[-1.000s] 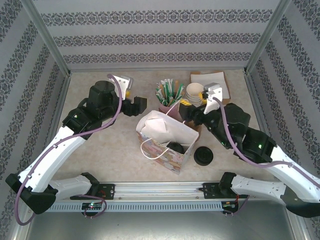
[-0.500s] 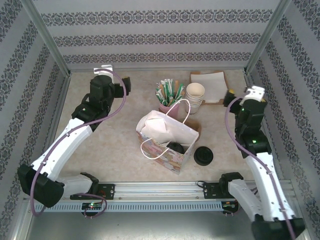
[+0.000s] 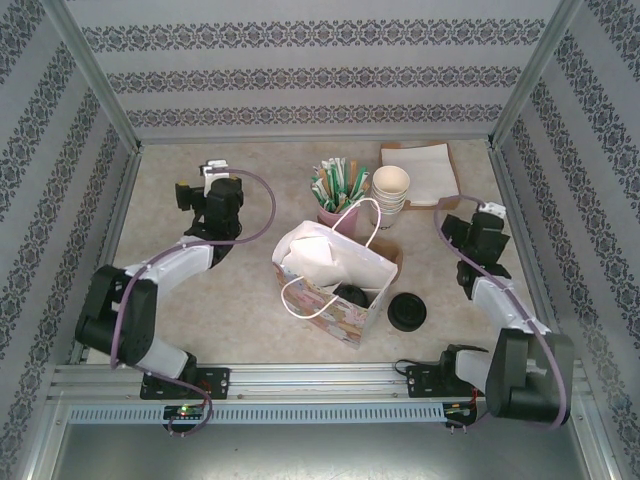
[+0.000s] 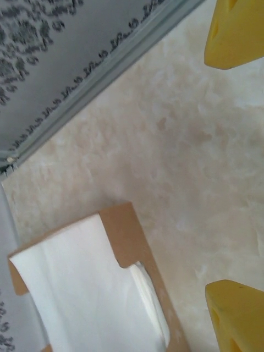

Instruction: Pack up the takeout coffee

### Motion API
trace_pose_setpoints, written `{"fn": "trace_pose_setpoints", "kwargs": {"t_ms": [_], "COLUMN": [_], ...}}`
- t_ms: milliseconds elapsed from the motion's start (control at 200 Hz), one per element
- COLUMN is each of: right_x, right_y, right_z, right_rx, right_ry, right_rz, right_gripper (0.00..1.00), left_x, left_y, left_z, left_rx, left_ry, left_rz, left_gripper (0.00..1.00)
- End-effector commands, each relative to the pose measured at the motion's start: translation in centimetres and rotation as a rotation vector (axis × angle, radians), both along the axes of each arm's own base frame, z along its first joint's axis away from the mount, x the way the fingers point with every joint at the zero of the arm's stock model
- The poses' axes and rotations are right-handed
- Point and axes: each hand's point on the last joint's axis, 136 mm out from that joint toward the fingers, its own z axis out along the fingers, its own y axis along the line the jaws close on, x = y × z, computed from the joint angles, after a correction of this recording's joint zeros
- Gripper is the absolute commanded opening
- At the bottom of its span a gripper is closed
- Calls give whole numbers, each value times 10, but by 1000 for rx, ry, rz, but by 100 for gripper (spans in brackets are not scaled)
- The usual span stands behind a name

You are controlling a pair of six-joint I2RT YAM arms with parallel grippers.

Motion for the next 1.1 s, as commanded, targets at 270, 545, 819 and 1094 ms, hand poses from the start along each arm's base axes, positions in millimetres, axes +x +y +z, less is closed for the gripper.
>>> {"fn": "trace_pose_setpoints", "kwargs": {"t_ms": [270,545,819,1094], "right_x": [28,42,51,49], "right_y": [49,47,62,71], "right_z": [-1,-2,-11,-20], "right_rx": [-161,-127,-127,-128], "right_ry": [-111,-111,-154,-185], "right_rz": [190,180,240,289], "right_gripper": [98,98,98,98], "left_x": [10,-4,20,11], "left_y": [15,34,23,22], "left_z": [-57,-63,-79,-72], "left_rx": [19,-296,-210,-189], "left_ry": [130,37,-110,-89], "left_rz": [-5,-98,-228,-248], "left_gripper": [100,100,100,100]}}
